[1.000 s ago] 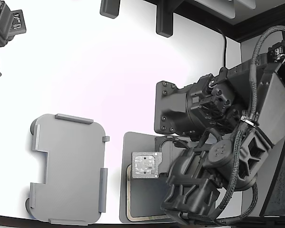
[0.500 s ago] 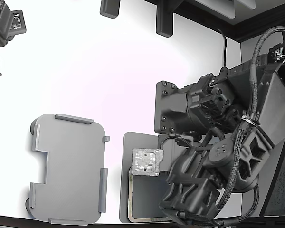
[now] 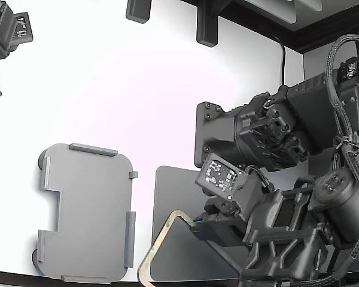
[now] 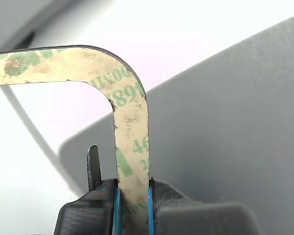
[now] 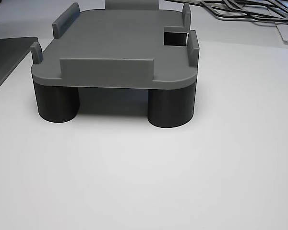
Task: Move top rectangular frame to the holder.
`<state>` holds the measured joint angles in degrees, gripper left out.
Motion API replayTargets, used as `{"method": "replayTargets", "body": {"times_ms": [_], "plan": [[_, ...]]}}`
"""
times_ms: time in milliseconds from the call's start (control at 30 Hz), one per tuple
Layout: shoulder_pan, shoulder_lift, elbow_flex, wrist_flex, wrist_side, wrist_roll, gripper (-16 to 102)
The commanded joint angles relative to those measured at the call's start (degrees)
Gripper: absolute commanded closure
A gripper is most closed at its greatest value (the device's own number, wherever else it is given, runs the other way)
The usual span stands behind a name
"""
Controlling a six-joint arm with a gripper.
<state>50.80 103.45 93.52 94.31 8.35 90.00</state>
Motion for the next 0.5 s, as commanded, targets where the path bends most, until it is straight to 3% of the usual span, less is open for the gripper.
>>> {"method": "replayTargets", "body": {"times_ms": [0,200,467], "plan": [[-2.1,-0.4,-3.5,0.5,2.0,11.7,97],[-6.8,-5.9,-7.6,0.5,6.2,25.2,97],[-11.5,-13.8,-15.8,0.5,6.6,37.9,97]]}}
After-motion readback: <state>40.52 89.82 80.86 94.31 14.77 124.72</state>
